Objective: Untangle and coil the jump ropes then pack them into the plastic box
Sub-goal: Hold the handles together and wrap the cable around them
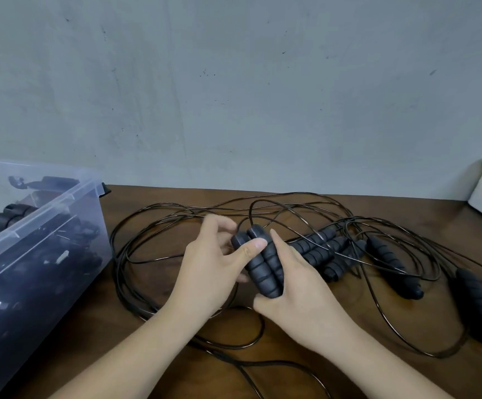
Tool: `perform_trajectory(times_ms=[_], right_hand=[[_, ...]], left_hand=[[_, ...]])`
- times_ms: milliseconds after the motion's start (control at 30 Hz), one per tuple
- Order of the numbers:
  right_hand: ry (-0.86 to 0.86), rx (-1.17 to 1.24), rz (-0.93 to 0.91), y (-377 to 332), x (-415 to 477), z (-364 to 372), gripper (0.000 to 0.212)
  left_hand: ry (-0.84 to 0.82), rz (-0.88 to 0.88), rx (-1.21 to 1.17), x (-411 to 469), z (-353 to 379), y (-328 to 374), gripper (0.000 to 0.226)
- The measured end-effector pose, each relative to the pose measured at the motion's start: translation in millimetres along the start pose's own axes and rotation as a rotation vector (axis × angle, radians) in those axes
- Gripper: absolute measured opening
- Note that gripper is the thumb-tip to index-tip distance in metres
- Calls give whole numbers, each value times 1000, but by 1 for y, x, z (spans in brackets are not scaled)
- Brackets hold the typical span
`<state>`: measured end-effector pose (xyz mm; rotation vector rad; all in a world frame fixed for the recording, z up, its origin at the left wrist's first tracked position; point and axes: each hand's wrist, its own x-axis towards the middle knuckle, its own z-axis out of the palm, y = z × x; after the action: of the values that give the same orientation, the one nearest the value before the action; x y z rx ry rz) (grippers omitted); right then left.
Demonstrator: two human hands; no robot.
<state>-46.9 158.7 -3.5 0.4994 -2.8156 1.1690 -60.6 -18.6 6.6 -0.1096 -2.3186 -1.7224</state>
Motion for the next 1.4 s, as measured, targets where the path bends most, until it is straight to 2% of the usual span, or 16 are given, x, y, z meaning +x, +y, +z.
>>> perform_trajectory(times_ms=[67,133,200,233,333,400,567,733,933,1033,1067,1133,1200,1267,1400], right_hand=[[-55,-99,-44,-6,5,-17,115],[-165,-192,-67,-19,10,-42,99],[-290,-268,-65,-39,16,-67,77],[-330,-305,-69,-48,20,-79,73],[-389,-344,-110,-74,28,-107,63],[-404,-357,-115,-84,34,-124,58],[-336,-250,-158,-95,46,-156,64],[-140,-49,-256,-90,54,-162,67],[58,-3,-297,-81,57,-154,61],[87,54,-315,-87,59,-149,55],[79,74,-307,-88,58,-148,55],[89,94,-295,-90,58,-146,51],[82,142,-298,-90,57,-146,43],[9,244,-317,-90,56,-148,37],[-118,343,-391,-91,53,-151,23]], left_hand=[[108,207,236,1,-7,8,66],[187,536,429,3,-15,22,56],[121,798,464,6,-19,39,30],[81,892,445,8,-18,45,20],[78,1039,396,21,-17,57,14],[66,1013,335,33,-20,66,16],[-43,662,121,63,-41,97,27],[-72,479,27,81,-48,99,56],[-95,333,-376,86,-56,94,59],[-122,398,-358,89,-67,95,46],[-78,459,-249,90,-70,95,38],[116,625,139,94,-79,88,30],[284,750,417,95,-81,83,36],[296,799,446,94,-76,78,41],[251,795,310,93,-59,72,36]])
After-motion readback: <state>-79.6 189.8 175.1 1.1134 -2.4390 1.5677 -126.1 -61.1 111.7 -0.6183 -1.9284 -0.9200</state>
